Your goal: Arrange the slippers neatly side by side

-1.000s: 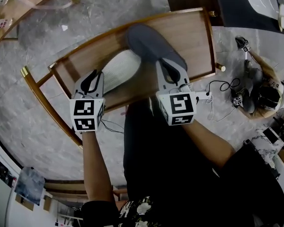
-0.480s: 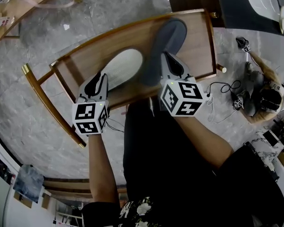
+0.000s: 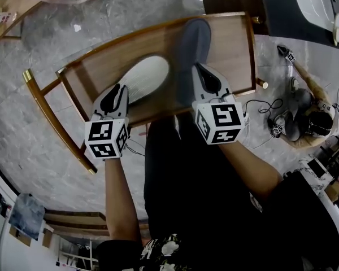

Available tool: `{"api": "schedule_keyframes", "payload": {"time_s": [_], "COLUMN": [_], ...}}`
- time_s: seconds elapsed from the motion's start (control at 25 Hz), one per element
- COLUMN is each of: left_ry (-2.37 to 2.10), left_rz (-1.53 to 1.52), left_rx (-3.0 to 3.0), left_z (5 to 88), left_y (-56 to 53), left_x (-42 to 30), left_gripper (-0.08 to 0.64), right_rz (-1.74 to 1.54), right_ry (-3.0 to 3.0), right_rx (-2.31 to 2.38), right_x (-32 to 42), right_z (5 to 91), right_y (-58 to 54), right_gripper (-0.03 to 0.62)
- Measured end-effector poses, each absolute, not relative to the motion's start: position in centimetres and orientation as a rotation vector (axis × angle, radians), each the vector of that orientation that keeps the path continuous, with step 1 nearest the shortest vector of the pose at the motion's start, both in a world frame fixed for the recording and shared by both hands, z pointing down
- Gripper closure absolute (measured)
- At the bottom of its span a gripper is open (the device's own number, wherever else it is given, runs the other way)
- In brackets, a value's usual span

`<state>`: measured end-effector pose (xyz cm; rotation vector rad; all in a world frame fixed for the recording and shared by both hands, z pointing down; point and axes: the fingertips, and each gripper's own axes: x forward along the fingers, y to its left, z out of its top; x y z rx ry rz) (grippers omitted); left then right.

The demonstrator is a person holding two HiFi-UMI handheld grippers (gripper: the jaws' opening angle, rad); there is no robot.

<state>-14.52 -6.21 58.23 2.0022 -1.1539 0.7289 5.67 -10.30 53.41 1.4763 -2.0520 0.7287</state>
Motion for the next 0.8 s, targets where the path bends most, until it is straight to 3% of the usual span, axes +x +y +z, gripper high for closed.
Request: {"api": "schedule_keyframes", "payload": {"time_s": [0.28,0.8], "left_ry": [-1.143,-1.163], "left_rz": [0.715,0.737], "left_rx": [1.982,1.975], "left_z": [58.6,58.6], "left_y": [-5.7,-5.0], "left_x": [-14.4,-15.3], "left_gripper": [0.491,0.491], "right_rz": [0.614,0.707], "right_ry": [-2.09,-2.027], "right_rx": [1.391,1.42], "right_x": [4.3,3.7], "right_z": [53.3,56.2], "right_y": [-9.9,-9.6], "right_gripper": [0.588,0.586]}}
